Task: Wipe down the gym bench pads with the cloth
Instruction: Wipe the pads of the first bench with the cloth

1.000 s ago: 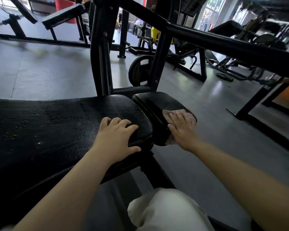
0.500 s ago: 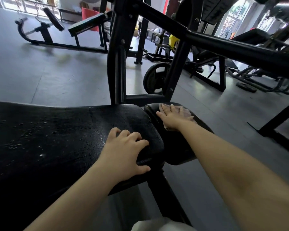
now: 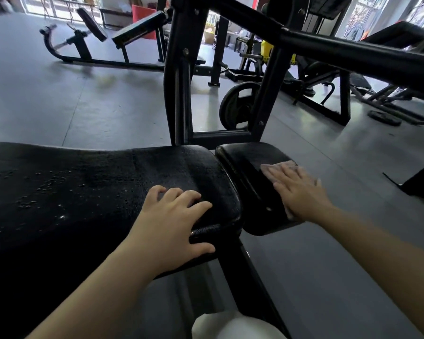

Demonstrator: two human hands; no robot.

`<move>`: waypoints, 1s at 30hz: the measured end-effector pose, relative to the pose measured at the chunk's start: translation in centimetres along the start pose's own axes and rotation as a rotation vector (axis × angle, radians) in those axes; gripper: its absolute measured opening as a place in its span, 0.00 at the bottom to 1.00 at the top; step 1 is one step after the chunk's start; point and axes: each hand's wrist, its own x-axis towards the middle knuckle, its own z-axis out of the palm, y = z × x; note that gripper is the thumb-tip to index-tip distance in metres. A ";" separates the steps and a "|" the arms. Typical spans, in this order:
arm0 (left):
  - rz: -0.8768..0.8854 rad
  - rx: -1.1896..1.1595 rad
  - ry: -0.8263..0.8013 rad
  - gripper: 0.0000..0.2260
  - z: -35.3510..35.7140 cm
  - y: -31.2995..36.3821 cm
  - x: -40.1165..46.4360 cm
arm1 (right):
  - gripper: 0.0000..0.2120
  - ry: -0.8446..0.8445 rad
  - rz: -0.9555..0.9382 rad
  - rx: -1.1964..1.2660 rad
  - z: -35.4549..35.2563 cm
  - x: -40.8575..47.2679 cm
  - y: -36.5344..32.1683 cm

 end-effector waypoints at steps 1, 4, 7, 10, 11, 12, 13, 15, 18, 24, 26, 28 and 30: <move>-0.009 0.000 0.013 0.31 -0.2 0.1 -0.2 | 0.25 -0.040 0.023 -0.016 0.2 1.9 0.8; -0.037 0.004 0.005 0.32 -0.7 -0.1 -0.9 | 0.32 -0.083 0.070 -0.033 1.0 8.3 2.0; -0.062 0.030 -0.011 0.32 -1.1 -0.6 -1.5 | 0.35 -0.109 0.155 -0.046 1.7 12.7 -0.1; -0.086 0.091 -0.120 0.33 -2.7 -0.8 -2.2 | 0.30 -0.137 0.090 -0.018 0.2 11.1 -5.5; -0.095 0.104 -0.147 0.34 -3.0 -1.2 -2.5 | 0.27 -0.116 0.062 0.029 0.2 10.8 -6.3; -0.099 0.124 -0.155 0.35 -3.0 -1.7 -2.8 | 0.24 -0.092 0.012 0.065 0.0 9.9 -7.1; -0.126 0.132 -0.200 0.35 -3.2 -1.9 -3.1 | 0.23 -0.079 -0.029 0.116 0.1 9.0 -7.4; -0.138 0.108 -0.205 0.34 -3.8 -2.1 -3.5 | 0.24 -0.018 -0.089 0.351 -0.2 6.5 -8.0; -0.132 0.061 -0.177 0.32 -3.9 -2.8 -4.9 | 0.18 -0.013 -0.262 0.665 -1.2 1.7 -10.2; -0.120 0.128 -0.205 0.33 -4.9 -5.4 -9.0 | 0.23 -0.136 -0.383 0.028 0.3 -6.7 -18.4; -0.123 0.121 -0.140 0.33 -5.8 -6.6 -10.4 | 0.26 -0.119 -0.439 -0.034 0.9 -9.1 -22.2; -0.147 0.107 -0.097 0.32 -6.8 -7.5 -11.6 | 0.29 -0.112 -0.557 -0.030 1.3 -11.1 -25.5; -0.192 0.112 -0.105 0.32 -7.5 -8.4 -12.8 | 0.38 -0.113 -0.672 -0.053 1.8 -12.1 -27.6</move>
